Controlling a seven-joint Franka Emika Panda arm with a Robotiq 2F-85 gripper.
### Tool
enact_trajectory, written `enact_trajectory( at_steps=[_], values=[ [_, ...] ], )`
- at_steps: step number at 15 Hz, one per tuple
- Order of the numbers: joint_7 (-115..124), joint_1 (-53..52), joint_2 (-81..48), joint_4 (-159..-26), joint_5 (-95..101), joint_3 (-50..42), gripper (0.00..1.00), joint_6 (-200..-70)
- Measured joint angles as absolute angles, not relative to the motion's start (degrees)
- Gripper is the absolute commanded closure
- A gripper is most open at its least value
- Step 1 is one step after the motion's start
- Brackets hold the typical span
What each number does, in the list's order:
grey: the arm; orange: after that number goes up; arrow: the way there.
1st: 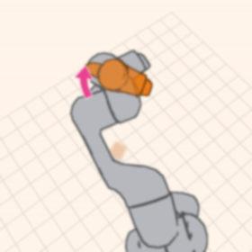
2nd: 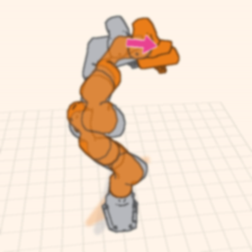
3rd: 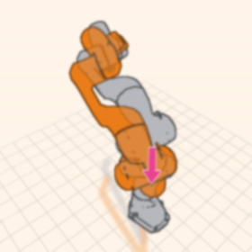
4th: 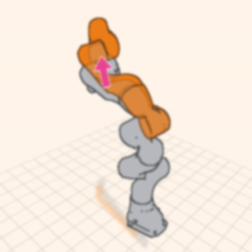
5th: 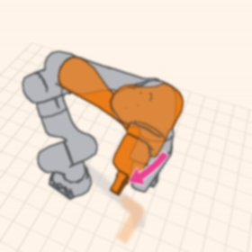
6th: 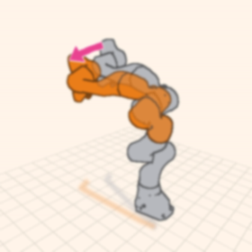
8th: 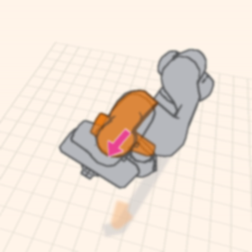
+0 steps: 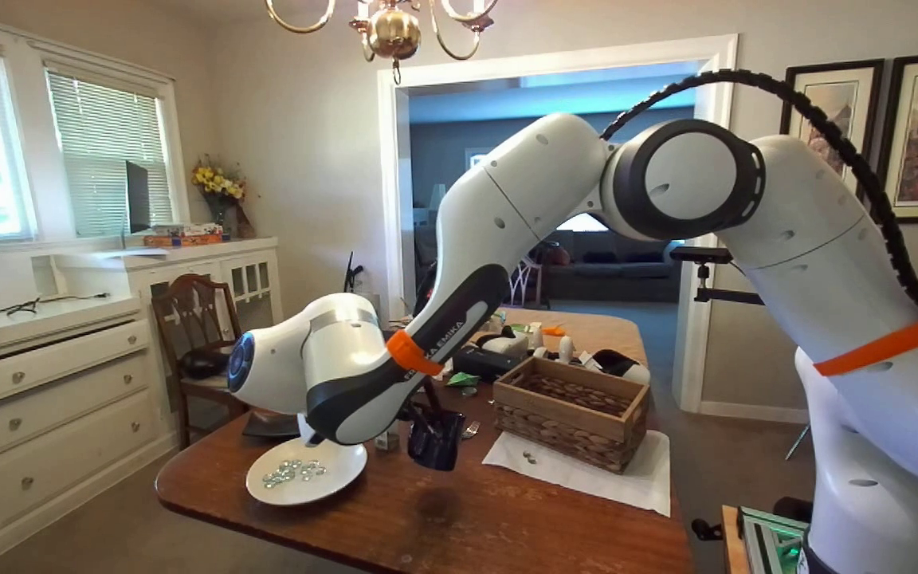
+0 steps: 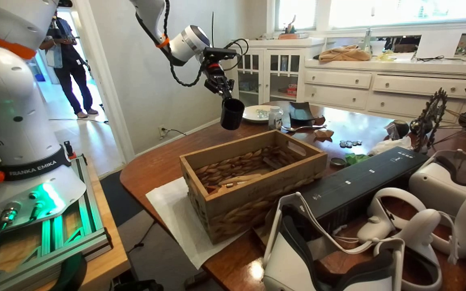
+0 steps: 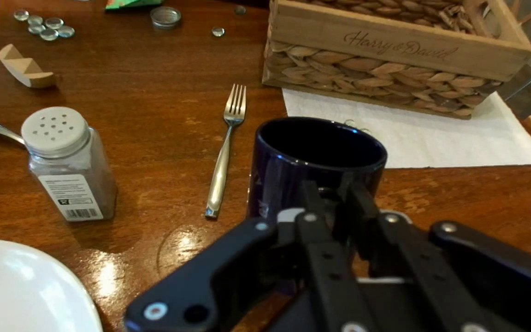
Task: Remove the container from the black cup and move the black cup forward
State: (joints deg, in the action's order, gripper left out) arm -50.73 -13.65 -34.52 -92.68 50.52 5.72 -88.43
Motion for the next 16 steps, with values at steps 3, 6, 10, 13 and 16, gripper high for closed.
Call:
enact_trajectory(
  at_steps=[3, 6, 10, 13, 16],
  values=[
    [-51.28, -14.68, -37.10, -90.20, 53.28, 6.05, 0.95, -83.79],
    [-52.90, -15.57, -39.80, -87.49, 55.60, 6.47, 0.95, -80.66],
    [-53.87, -16.34, -42.94, -84.31, 59.15, 6.51, 0.95, -78.54],
    [-53.94, -16.42, -45.08, -81.92, 61.18, 6.47, 0.95, -78.24],
    [-54.20, -16.42, -47.10, -79.49, 61.78, 6.44, 0.95, -78.18]
  ],
)
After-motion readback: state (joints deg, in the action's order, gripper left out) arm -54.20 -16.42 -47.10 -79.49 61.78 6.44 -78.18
